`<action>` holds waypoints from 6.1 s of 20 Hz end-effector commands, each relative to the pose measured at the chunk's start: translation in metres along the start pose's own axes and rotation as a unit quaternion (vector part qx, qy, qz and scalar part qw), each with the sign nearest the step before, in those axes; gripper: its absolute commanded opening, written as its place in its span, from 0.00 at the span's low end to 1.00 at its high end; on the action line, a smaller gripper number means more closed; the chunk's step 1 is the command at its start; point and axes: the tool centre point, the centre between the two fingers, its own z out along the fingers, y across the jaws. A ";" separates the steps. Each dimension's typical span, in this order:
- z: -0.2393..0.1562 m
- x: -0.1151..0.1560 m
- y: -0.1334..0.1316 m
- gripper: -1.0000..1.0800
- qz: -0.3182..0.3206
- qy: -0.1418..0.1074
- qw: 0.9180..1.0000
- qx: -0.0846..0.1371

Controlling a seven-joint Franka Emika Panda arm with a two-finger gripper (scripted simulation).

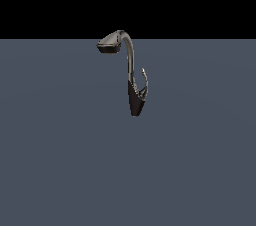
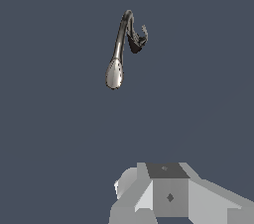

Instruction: Turn on the faucet by rotating a designated handle.

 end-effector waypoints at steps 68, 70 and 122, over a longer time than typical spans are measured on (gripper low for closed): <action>0.332 0.301 0.048 0.00 0.718 -0.240 0.595 0.269; 0.334 0.302 0.048 0.00 0.721 -0.241 0.591 0.270; 0.371 0.183 0.069 0.00 0.722 -0.241 0.590 0.271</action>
